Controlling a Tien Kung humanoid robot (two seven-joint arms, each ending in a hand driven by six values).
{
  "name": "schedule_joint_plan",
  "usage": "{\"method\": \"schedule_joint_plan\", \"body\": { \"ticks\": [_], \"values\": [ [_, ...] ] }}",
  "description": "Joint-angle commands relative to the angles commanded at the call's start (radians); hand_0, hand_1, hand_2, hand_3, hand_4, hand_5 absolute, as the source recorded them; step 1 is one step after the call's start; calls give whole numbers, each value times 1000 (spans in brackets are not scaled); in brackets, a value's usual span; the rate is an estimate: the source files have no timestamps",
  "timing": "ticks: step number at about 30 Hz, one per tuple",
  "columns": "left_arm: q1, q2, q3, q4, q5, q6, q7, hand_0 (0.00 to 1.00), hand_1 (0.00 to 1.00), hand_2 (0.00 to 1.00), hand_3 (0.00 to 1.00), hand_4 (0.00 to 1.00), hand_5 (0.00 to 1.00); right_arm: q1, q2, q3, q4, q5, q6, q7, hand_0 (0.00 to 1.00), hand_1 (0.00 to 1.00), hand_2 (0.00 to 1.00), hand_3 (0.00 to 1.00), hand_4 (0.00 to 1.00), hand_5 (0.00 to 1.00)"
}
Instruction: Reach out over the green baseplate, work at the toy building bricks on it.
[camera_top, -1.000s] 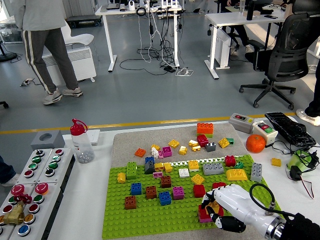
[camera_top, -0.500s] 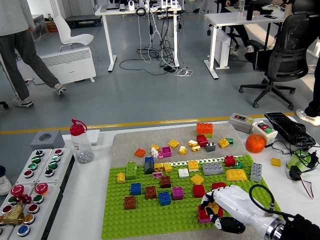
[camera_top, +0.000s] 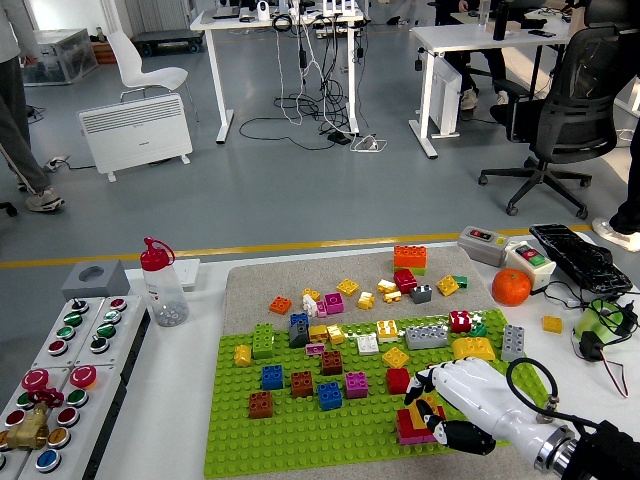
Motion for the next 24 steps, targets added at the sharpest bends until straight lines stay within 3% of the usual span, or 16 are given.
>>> {"method": "schedule_joint_plan", "body": {
  "ticks": [7,8,13,14,19,20,21,24],
  "values": [
    [-3,1,2,0,-3,0,-1,664,612,563,441,243,998,-15,-1,52,-8,-12,-34,-2,478,577,589,564,329,160],
    [-4,1,2,0,-4,0,-1,663,612,563,440,243,998,-20,-1,66,-14,-17,-39,-7,579,625,636,614,337,152],
    [-6,1,2,0,-4,0,-2,663,612,563,440,243,998,-44,-6,138,-41,-42,-31,-49,579,625,636,614,337,152],
    [-7,2,2,0,-4,0,-2,664,611,562,441,242,998,-48,-7,149,-45,-45,-26,-56,719,718,743,788,516,241],
    [-7,2,2,0,-3,-1,-2,664,611,562,441,242,998,-90,-17,227,-63,-49,-6,-68,719,718,743,788,516,241],
    [-7,2,2,0,-3,-1,-1,663,612,562,441,242,998,-99,-18,240,-65,-48,-3,-69,771,747,780,810,578,300],
    [-7,2,2,0,-3,-1,-1,663,612,562,441,242,998,-106,-20,249,-67,-48,-3,-70,771,747,780,810,578,300],
    [-8,2,2,0,-2,-1,-1,663,612,562,441,242,998,-141,-17,287,-82,-31,-21,-59,771,747,780,810,578,300]
  ]
}}
